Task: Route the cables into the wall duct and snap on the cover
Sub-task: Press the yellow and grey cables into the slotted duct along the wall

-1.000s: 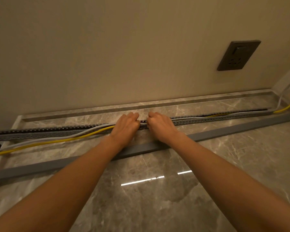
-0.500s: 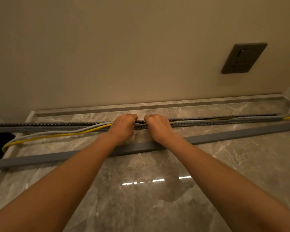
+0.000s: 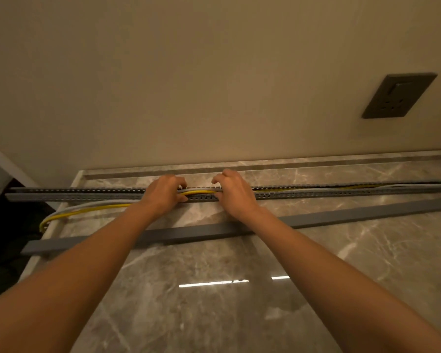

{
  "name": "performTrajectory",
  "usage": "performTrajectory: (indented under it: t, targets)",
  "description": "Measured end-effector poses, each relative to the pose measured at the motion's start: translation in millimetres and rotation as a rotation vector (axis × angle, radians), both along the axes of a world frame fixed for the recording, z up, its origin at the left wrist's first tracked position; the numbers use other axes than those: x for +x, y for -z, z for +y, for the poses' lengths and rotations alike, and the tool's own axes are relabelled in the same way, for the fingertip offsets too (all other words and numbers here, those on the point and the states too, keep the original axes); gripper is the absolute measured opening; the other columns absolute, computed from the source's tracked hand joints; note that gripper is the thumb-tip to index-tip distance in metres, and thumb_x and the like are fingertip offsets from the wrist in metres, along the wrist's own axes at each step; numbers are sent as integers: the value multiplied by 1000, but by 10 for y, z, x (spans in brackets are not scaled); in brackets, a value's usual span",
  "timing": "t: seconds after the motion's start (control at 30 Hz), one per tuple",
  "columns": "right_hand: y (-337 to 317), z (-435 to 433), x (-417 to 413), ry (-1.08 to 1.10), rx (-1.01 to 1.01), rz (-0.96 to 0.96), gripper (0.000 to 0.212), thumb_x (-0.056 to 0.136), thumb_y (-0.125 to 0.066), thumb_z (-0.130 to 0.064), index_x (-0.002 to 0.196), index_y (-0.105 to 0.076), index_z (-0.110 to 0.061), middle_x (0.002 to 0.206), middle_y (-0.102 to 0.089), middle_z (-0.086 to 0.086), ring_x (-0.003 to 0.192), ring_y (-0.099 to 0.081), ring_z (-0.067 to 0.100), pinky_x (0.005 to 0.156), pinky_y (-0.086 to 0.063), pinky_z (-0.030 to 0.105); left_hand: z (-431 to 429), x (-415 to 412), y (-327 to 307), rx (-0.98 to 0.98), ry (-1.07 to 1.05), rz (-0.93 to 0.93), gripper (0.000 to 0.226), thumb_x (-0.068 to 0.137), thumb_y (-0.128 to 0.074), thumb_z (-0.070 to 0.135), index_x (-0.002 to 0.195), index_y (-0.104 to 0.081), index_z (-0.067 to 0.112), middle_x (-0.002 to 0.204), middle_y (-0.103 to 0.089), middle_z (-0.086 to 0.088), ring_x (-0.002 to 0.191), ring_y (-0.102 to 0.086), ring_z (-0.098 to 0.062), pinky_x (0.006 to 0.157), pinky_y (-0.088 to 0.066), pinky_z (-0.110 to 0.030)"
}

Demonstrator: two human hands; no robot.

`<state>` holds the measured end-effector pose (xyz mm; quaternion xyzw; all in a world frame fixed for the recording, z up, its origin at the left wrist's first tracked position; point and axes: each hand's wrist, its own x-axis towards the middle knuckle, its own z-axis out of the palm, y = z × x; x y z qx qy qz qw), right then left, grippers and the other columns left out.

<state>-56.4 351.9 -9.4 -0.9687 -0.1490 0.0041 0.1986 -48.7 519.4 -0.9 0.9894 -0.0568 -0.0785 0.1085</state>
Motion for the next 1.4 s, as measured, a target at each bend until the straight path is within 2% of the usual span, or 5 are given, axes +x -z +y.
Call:
performTrajectory:
  t: [0.3,0.57,0.77,1.03,1.4]
  targets:
    - [-21,302,74,210,83,135,22,86,-65,-9,107,-68,-8,116,-64,11,106,-59,26,85,-47,32,178,46,19,-132,164,-48,18,82,-69,20,99,-67,13,109,-65,-7,97,-60,-24,80,-47,-35]
    - [-28,325,72,306,127,220,16,79,-71,-7,95,-68,-7,105,-69,13,99,-62,26,79,-46,30,165,255,-88,-67,245,113,16,85,-64,15,98,-60,8,109,-61,-12,94,-55,-27,80,-47,-39]
    - [15,343,22,329,171,172,14,79,-71,-7,92,-66,-6,105,-67,12,92,-58,22,81,-47,33,166,167,24,-135,218,-53,15,84,-58,2,78,-52,15,96,-62,-12,92,-58,-31,76,-48,-41]
    - [62,351,-58,235,31,49,14,88,-61,-9,97,-70,-2,111,-58,13,105,-54,28,83,-44,35,258,41,135,-47,458,-290,11,85,-60,4,86,-68,-3,91,-65,-22,84,-60,-37,61,-34,-33]
    - [74,308,-107,235,-92,49,23,90,-51,1,103,-68,-6,114,-64,12,105,-59,31,86,-47,39,-11,-148,122,192,413,-246,24,92,-43,-1,110,-59,-3,114,-58,-17,103,-54,-32,79,-44,-37]
